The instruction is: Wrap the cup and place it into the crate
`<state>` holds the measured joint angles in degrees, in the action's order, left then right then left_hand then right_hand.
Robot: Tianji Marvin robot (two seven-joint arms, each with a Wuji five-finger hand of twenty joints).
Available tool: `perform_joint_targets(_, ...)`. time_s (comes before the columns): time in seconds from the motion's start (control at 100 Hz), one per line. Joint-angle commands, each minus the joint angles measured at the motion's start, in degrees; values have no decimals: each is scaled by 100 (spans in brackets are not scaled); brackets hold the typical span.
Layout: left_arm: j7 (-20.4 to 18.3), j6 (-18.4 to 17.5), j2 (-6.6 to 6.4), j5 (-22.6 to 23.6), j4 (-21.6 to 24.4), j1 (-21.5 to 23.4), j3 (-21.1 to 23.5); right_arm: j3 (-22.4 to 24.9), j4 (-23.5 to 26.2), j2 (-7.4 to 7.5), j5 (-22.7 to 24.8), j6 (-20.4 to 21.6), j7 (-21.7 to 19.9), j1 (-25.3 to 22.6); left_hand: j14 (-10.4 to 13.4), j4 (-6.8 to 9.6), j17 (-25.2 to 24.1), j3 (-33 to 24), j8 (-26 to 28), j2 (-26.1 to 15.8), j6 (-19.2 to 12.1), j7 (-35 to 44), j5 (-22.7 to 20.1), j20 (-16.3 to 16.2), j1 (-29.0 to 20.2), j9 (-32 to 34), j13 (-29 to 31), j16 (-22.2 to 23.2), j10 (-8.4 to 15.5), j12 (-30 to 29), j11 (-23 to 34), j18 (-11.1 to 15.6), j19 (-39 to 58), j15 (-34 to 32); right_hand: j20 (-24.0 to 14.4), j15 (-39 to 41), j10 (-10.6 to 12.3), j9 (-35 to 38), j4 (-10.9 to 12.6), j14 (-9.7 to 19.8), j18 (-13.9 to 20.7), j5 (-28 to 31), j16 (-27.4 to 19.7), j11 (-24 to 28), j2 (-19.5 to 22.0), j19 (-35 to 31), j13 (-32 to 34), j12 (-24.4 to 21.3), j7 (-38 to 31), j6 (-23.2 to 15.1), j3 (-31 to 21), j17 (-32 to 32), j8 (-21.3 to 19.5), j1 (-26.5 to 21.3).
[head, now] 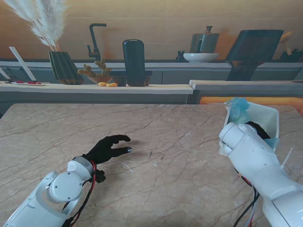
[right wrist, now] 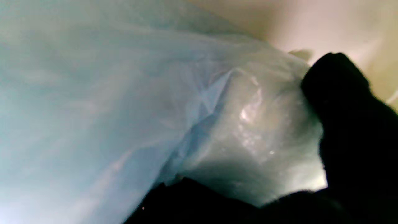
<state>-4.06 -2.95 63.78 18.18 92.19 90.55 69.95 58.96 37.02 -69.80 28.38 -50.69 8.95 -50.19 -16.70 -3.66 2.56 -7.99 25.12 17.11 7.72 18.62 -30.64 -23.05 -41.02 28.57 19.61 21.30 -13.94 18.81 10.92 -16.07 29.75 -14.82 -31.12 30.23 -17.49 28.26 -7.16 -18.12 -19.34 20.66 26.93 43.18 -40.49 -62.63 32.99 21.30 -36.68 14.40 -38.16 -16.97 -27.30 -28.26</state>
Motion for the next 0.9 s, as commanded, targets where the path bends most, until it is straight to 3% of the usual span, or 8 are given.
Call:
perform_joint_targets(0.0, 54, -33, 46, -11, -1, 44, 0, -52, -71, -74, -34, -21, 94, 11, 29, 203, 34, 177, 78, -213, -230, -80, -77, -12, -92, 123, 2, -19, 66, -37, -82, -19, -6, 25, 76, -83, -181, -435, 669, 19, 9, -102, -104, -29, 1101, 241, -403, 33, 10, -714, -979, 322, -78, -432)
perform_joint_targets(0.2, 130, -67, 67, -50, -24, 39, -17, -152, 159, -1, 48, -145, -98, -49, 16, 207, 54, 219, 93, -244, -240, -43, -104, -36, -139, 161, 59, 3, 71, -23, -56, -41, 89, -22, -135, -168, -82, -1321, 678, 329, 334, -720, -168, -186, 1179, 584, -1082, -106, -11, -867, -860, 806, -107, -490)
perform_joint_targets(0.28, 134, -66, 69, -62, -30, 34, -24, -113, 388, 46, 209, -142, -80, -165, 30, 209, 48, 232, 97, -259, -237, -34, -100, -40, -153, 164, 72, 11, 71, -19, -49, -45, 116, -36, -286, -224, -72, -1557, 653, 334, 370, -909, -218, -199, 710, 698, -1222, -168, -26, -856, -986, 851, -67, 4)
perform_joint_targets(0.38, 155, -61, 75, -63, -34, 33, -30, -96, 636, 125, 413, -99, -107, -277, 29, 211, 48, 248, 101, -271, -246, -20, -110, -45, -170, 174, 86, 18, 84, -13, -37, -55, 150, -50, -320, -314, -48, -1758, 564, 334, 372, -1135, -269, -259, 424, 769, -1331, -212, 21, -795, -721, 900, -43, 309)
perform_joint_targets(0.57, 192, -68, 83, -59, -42, 33, -33, -257, 986, 304, 899, -38, -267, -417, 31, 216, 45, 272, 107, -277, -239, 2, -115, -52, -196, 193, 101, 29, 75, -4, -17, -78, 205, -70, -360, -435, -41, -1921, 572, 341, 352, -1322, -344, -274, 221, 872, -1410, -259, 20, -708, -104, 933, -37, 313)
perform_joint_targets(0.89, 253, -77, 98, -66, -64, 24, -45, -443, 1417, 526, 1498, 17, -566, -565, 40, 220, 44, 293, 113, -274, -249, 28, -127, -58, -219, 210, 118, 41, 87, 6, 3, -82, 267, -86, -276, -707, -3, -1926, 550, 349, 311, -1586, -498, -855, 205, 1196, -1608, -514, 57, -643, 76, 1049, -19, 489)
